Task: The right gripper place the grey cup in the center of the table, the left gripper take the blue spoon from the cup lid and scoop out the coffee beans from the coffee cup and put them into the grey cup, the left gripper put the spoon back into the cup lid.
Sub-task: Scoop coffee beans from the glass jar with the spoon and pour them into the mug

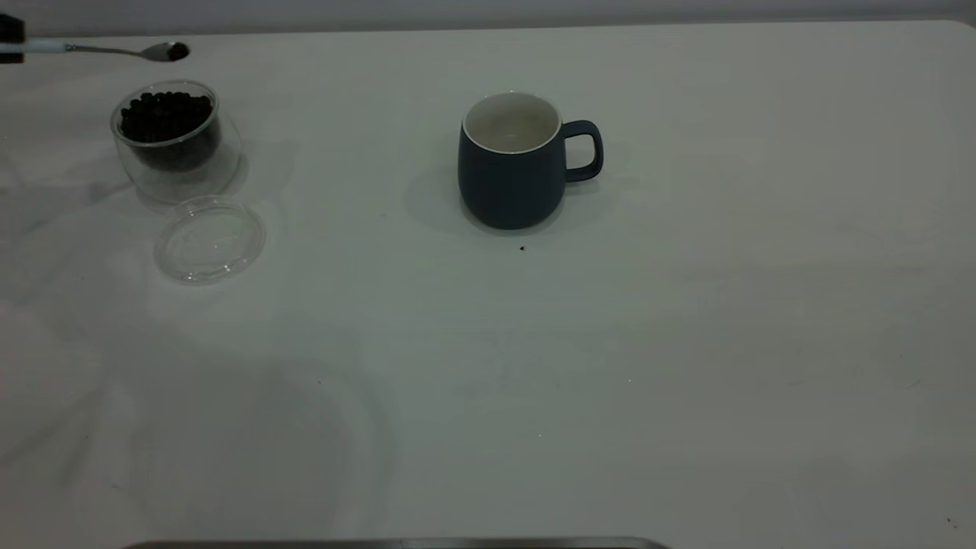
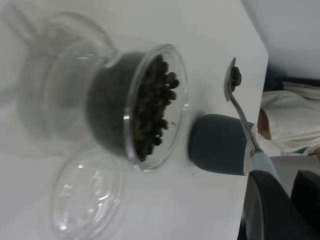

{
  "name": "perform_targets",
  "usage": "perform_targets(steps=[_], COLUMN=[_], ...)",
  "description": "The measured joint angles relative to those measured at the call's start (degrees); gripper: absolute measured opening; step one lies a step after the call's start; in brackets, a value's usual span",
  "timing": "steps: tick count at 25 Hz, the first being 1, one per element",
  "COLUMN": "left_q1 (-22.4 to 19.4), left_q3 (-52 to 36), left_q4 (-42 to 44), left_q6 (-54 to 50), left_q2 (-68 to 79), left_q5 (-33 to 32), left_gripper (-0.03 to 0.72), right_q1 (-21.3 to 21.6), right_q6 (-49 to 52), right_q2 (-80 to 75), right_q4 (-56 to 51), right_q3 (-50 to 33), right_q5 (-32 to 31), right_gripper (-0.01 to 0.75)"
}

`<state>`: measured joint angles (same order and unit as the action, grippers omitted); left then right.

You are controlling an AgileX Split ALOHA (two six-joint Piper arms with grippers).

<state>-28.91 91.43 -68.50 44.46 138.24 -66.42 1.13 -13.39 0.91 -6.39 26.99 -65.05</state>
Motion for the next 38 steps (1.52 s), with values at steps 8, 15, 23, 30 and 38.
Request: perform_targets(steps=[8,15,23,30,38], left_q1=[7.1,13.0,20.2,24.2,28.2], left_q3=[0.0,0.0,0.0,0.0,0.0], left_q4=[-3.2,-5.0,-5.2,-5.2,-5.1], left_q6=[0.0,0.0,0.0,0.0,1.3], left_q2=[0.0,0.0,0.0,0.0,0.0], left_q5=[0.0,0.0,0.0,0.0,1.5], left_gripper=[0.13,0.13,0.13,0.13,0.13], right_q1=[0.0,0.0,0.0,0.0,0.0], right_q6=[0.0,0.0,0.0,0.0,0.0], right_q2=[0.0,0.0,0.0,0.0,0.0], right_q4=[0.0,0.0,0.0,0.0,0.0], right_q3=[0.0,0.0,0.0,0.0,0.0], right_q5=[0.0,0.0,0.0,0.0,0.0], right_gripper=[0.459,0.459,0.459,0.459,0.459])
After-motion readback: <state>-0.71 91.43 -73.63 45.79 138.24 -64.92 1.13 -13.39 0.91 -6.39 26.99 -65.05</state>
